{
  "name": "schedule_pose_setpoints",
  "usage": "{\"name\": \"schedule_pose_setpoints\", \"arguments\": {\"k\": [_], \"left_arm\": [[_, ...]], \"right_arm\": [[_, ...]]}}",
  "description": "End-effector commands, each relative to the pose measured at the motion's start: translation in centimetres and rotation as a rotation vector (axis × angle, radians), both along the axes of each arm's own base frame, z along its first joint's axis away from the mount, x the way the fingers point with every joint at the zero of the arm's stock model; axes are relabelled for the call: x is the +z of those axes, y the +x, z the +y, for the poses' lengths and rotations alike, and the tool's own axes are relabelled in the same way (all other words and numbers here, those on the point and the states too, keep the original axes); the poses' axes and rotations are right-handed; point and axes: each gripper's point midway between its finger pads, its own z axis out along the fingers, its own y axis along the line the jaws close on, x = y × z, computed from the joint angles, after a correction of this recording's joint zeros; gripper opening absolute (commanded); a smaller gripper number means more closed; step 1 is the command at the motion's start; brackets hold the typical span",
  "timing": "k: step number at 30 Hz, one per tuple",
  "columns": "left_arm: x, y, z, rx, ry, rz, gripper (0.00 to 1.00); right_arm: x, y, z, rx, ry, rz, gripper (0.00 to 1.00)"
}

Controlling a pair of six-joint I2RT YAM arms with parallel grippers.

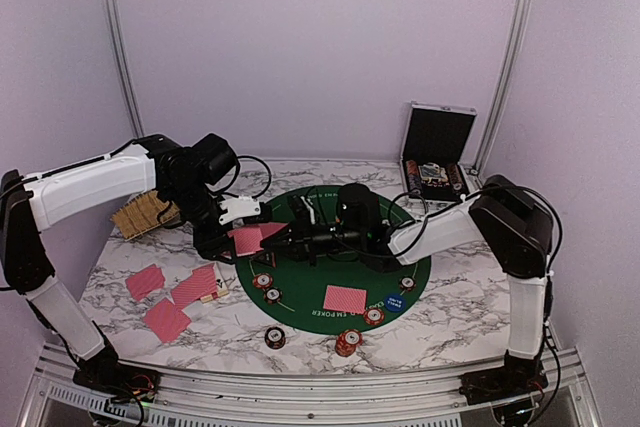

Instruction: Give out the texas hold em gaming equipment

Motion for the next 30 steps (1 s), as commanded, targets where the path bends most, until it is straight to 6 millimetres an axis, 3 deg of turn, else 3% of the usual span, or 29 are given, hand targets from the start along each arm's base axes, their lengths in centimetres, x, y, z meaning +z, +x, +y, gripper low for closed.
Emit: {"name": "schedule_pose_setpoints", "arguments": {"k": [1, 8, 17, 22, 30], "left_arm": [[-0.3, -0.7, 0.9, 0.008, 0.034, 0.034, 0.63], [-0.4, -0.7, 1.0, 0.010, 0.039, 0.032, 0.63], [-0.6, -0.8, 1.2, 0.008, 0.047, 0.033, 0.63], [-0.5, -0.8, 1.2, 0.008, 0.045, 0.032, 0.63], [-0.3, -0.7, 0.9, 0.008, 0.037, 0.032, 0.63]], "right_arm": [[2.7, 1.4, -2.0, -0.045, 0.048, -0.053, 0.00], [2.9, 2.3, -4.3, -0.077, 0.045, -0.059, 0.00], [2.0, 5.9, -10.4, -0.181, -0.009, -0.078, 0.00], [1.0, 9.8, -13.7, -0.261, -0.052, -0.089, 0.00], [-2.1, 20.1, -20.4, -0.471, -0.226, -0.134, 0.00]]}}
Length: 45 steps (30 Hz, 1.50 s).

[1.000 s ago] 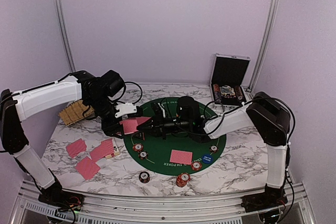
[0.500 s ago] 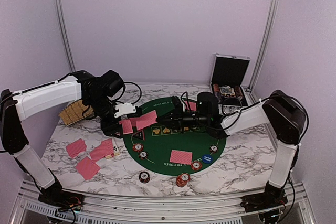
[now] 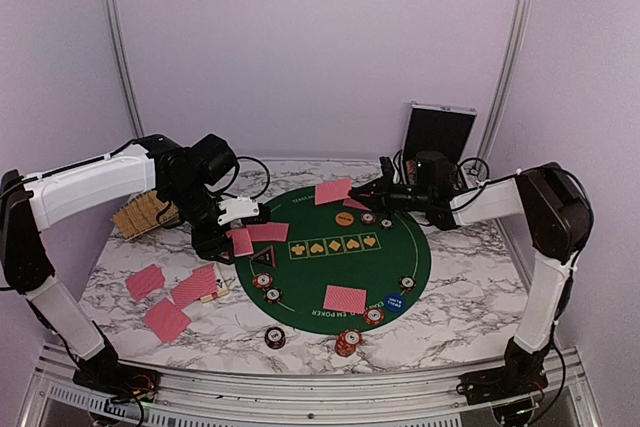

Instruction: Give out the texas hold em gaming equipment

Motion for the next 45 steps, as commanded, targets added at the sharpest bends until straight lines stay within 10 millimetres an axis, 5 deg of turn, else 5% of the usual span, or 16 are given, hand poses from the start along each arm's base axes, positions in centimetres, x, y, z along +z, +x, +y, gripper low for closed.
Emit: {"name": "schedule_pose_setpoints", "arguments": {"k": [1, 7, 20, 27, 36, 39, 45], "left_arm": [[-0.2, -0.6, 0.6, 0.005, 0.020, 0.032, 0.63], [0.0, -0.7, 0.5, 0.007, 0.012, 0.032, 0.63], [0.0, -0.8, 0.5, 0.008, 0.005, 0.037, 0.63], [-0.2, -0.9, 0.5, 0.007, 0.008, 0.045, 0.63], [-0.2, -1.0, 0.5, 0.005, 0.006, 0.048, 0.63], [-0.1, -0.9, 0.4, 0.005, 0.007, 0.044, 0.63], [-0.1, -0.8, 0.3, 0.008, 0.003, 0.045, 0.63]], "right_arm": [[-1.8, 5.6, -3.2, -0.101, -0.118, -0.035, 0.00], [-4.9, 10.2, -5.1, -0.156, -0.217, -0.004, 0.00], [-9.6, 12.3, -5.6, -0.166, -0.323, 0.059, 0.00], [-9.6, 12.8, -6.7, -0.180, -0.406, 0.059, 0.22], [-5.2, 11.0, -7.8, -0.208, -0.452, -0.022, 0.59], [-3.0, 9.3, -7.6, -0.207, -0.457, -0.058, 0.63], [1.2, 1.7, -1.6, -0.039, -0.267, -0.110, 0.67]]}}
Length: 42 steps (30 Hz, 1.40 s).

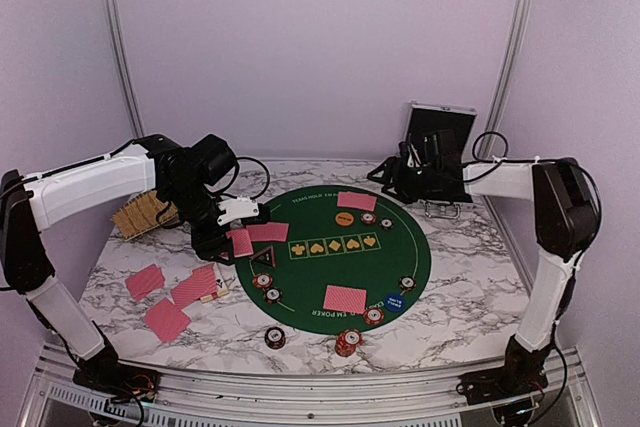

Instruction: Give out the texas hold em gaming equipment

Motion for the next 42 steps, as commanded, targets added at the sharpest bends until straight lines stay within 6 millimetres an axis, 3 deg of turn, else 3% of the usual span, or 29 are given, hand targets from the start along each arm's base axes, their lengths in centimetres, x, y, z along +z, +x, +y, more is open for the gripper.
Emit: {"name": "schedule_pose_setpoints", "arguments": {"k": [1, 5, 9, 15, 23, 42], "left_arm": [[-0.1, -0.6, 0.3, 0.006, 0.003, 0.037, 0.63], [0.1, -0.5, 0.1, 0.004, -0.002, 0.036, 0.63], [0.2, -0.4, 0.0, 0.012, -0.006, 0.034, 0.64], [0.5, -0.2, -0.1, 0.012, -0.010, 0.025, 0.65], [0.3, -0.2, 0.0, 0.016, -0.006, 0.029, 0.65], [0.4, -0.1, -0.3, 0.019, -0.012, 0.030, 0.65]], "right_arm": [[3.8, -5.8, 6.4, 0.185, 0.161, -0.043, 0.68], [4.1, -12.0, 11.7, 0.329, 0.297, 0.019, 0.71], [4.2, -16.5, 15.9, 0.424, 0.400, 0.071, 0.71], [3.7, -19.9, 20.9, 0.535, 0.453, 0.131, 0.72], [3.0, -22.1, 25.2, 0.615, 0.488, 0.165, 0.72], [1.4, -22.8, 31.4, 0.667, 0.495, 0.220, 0.72]]}}
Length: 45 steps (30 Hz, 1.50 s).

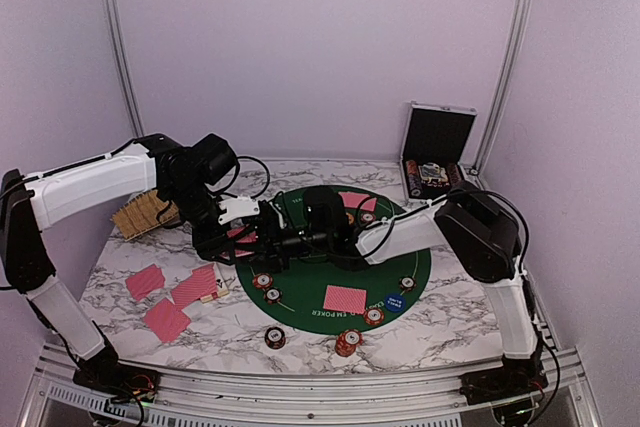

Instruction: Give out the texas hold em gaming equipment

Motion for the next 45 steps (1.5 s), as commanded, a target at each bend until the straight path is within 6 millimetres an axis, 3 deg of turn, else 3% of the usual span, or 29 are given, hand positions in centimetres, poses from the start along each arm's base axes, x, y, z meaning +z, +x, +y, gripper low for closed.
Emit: {"name": "schedule_pose_setpoints", "arguments": {"k": [1, 6, 12, 21, 29, 38, 45], "left_arm": [[0.3, -0.2, -0.1, 0.001, -0.005, 0.022, 0.65], [0.5, -0.1, -0.2, 0.004, -0.011, 0.021, 0.65], [0.7, 0.0, -0.3, 0.000, -0.017, 0.015, 0.65], [0.9, -0.2, -0.2, -0.002, -0.020, 0.011, 0.65], [1.2, -0.1, -0.2, -0.001, -0.024, 0.005, 0.65], [0.9, -0.3, -0.1, -0.003, -0.018, 0.008, 0.65], [0.6, -0.4, 0.1, -0.002, -0.011, 0.017, 0.65]], "right_arm": [[0.6, -0.1, 1.4, 0.007, 0.013, 0.003, 0.72], [0.3, 0.4, 2.0, -0.022, 0.015, 0.017, 0.72], [-1.5, 1.1, 2.4, -0.061, -0.035, 0.050, 0.71], [-3.0, 2.9, 0.1, -0.171, -0.099, 0.086, 0.70], [-2.3, 4.2, -2.1, -0.232, -0.080, 0.091, 0.62], [-0.7, 4.5, -3.4, -0.246, -0.026, 0.083, 0.35], [0.9, 4.3, -4.0, -0.241, -0.003, 0.053, 0.30]]}}
